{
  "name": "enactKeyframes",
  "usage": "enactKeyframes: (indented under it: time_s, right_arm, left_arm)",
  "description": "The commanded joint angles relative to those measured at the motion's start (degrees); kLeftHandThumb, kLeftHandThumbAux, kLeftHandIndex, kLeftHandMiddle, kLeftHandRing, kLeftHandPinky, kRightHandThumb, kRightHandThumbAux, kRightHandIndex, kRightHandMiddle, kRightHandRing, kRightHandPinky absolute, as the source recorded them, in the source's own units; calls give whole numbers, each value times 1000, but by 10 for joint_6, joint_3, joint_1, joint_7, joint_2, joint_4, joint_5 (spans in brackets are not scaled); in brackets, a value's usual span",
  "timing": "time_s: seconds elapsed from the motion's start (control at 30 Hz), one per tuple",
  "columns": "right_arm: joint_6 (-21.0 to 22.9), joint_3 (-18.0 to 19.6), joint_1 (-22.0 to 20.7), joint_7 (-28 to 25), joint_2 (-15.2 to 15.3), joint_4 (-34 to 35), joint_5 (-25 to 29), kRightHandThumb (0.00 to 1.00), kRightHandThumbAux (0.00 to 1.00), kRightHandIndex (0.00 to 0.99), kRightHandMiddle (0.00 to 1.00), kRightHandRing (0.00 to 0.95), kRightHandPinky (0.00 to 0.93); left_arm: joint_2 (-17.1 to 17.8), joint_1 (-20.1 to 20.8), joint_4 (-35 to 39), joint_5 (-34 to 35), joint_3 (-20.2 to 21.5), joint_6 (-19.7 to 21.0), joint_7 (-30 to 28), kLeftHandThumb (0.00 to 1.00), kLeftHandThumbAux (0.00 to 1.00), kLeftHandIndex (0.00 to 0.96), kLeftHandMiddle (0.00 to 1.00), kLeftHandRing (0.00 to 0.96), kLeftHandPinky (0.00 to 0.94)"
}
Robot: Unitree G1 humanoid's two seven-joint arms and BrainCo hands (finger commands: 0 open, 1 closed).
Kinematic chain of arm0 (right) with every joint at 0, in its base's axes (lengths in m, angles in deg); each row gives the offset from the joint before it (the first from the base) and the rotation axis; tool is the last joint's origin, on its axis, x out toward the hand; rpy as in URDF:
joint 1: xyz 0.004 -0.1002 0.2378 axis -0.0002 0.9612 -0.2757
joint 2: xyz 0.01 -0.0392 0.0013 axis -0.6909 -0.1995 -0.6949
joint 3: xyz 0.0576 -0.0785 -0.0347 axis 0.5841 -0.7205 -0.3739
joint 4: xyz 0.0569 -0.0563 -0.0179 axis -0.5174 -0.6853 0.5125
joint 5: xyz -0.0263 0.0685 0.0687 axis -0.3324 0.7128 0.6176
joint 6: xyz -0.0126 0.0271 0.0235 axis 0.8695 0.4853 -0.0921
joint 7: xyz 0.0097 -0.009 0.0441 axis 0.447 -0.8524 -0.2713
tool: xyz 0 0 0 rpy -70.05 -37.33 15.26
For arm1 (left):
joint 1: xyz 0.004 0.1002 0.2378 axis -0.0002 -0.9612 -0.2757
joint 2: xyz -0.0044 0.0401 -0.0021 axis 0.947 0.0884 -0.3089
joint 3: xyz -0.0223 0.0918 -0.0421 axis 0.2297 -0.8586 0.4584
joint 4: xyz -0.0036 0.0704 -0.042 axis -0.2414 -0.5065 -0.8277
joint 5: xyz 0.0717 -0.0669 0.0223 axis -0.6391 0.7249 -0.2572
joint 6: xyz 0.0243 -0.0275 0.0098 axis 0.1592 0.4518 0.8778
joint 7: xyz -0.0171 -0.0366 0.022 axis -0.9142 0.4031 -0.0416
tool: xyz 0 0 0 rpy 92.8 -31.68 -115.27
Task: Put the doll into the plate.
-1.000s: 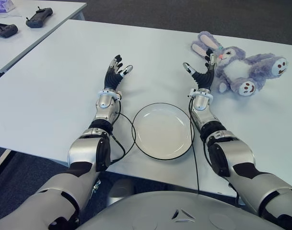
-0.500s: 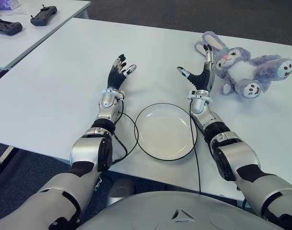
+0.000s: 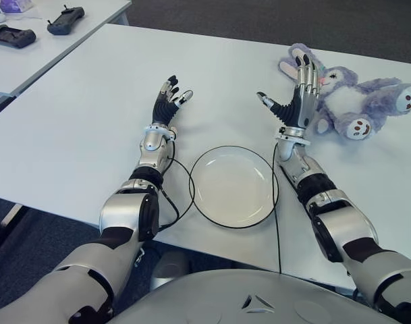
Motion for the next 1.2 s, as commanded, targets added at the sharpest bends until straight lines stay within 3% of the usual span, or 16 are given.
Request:
enactKeyframes:
  time_s: [0.03,0.33,0.67,1.2]
  right_arm:
    - [49,-10,45,11,16,61,-37,49,519,52,22,0,0]
    - [59,-2,17,-2,39,85,-42,38,489,49,32,0,0]
    - [62,0,23,-16,61,111,-41,45,517,47,38,0,0]
    - [64,22,14,-89,110,176,-27,38,554,43,46,6,0]
  left_arm:
    - [-29,-142,-87,-8,-4,94,13,0,589,0,0,0,0]
    - [-30,-142,-87,-10,-7,90,14,0,595,0,0,0,0]
    - [-27,-139,-88,-2,-2,102,13,0,578,0,0,0,0]
    - [-27,-141,-88,0,0,99,12,0,565,0,0,0,0]
